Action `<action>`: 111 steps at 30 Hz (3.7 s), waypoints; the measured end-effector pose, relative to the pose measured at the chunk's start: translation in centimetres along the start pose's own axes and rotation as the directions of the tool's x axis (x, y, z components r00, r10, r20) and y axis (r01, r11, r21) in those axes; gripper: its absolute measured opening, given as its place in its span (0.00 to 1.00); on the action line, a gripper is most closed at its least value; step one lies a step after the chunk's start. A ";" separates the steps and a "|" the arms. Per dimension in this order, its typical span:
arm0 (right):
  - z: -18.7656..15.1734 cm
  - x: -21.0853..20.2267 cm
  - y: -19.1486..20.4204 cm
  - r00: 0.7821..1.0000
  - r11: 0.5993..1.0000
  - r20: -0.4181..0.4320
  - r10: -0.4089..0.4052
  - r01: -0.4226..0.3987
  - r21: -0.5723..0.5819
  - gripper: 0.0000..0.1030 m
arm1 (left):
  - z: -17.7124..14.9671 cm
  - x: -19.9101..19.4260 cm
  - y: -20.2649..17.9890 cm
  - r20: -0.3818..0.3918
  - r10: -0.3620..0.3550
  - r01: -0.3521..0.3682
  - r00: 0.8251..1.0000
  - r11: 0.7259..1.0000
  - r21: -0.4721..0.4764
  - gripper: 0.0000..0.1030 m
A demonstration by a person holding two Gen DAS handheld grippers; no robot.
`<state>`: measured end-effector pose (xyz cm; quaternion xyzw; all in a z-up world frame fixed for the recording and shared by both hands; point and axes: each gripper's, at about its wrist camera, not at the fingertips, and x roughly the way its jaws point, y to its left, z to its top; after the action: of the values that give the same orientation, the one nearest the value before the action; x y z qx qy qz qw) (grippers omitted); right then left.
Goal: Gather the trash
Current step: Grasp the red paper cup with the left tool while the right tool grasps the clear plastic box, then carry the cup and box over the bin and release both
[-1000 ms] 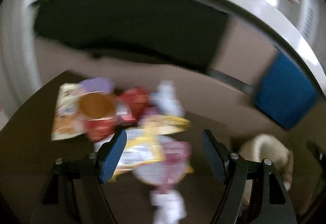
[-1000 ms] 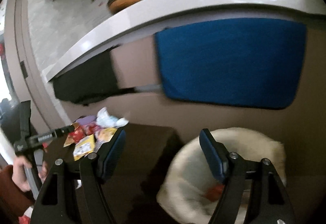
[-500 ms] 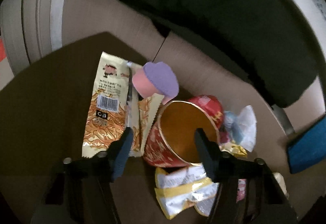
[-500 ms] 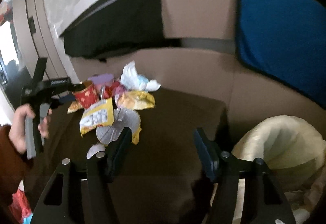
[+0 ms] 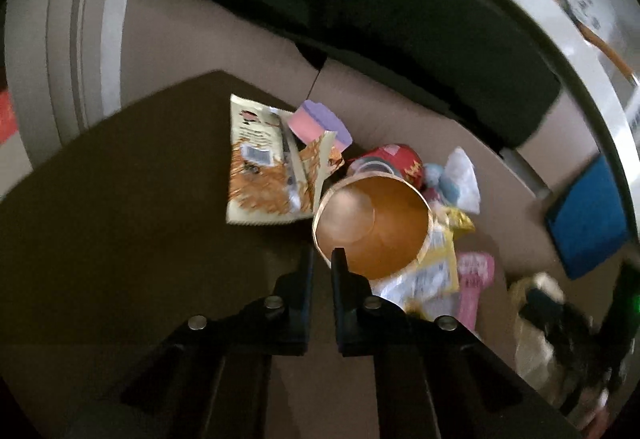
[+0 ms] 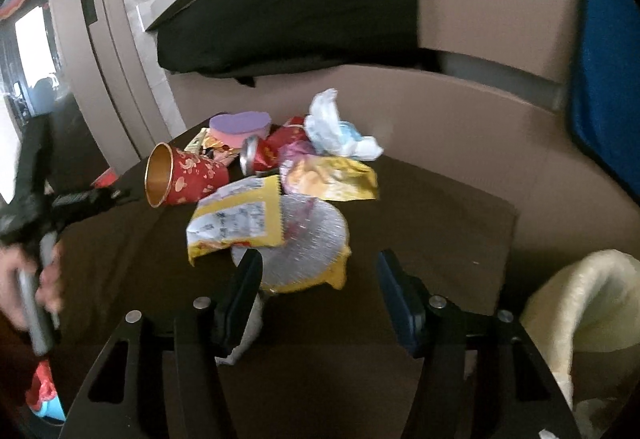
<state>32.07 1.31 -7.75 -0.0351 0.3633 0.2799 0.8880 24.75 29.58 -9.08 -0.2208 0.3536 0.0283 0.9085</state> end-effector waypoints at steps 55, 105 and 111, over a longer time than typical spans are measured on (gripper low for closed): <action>1.8 -7.3 -0.9 0.982 0.997 0.175 0.076 -0.072 -0.032 0.12 | 1.1 -7.5 -10.6 0.242 -0.020 -0.021 0.970 0.986 0.165 0.02; -6.8 -26.7 -21.9 0.863 0.921 0.349 -0.366 0.280 0.272 0.13 | -10.4 -2.1 -41.3 0.001 -0.354 0.297 0.935 0.785 0.543 0.02; -7.6 -24.8 -22.8 0.883 0.923 0.313 -0.349 0.266 0.277 0.13 | -10.9 -0.3 -41.0 -0.023 -0.333 0.292 0.943 0.791 0.537 0.02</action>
<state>24.83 -31.57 -0.02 0.0602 0.2153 0.0932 0.9702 26.18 -11.89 -0.34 -0.0140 0.2727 -0.2136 0.9380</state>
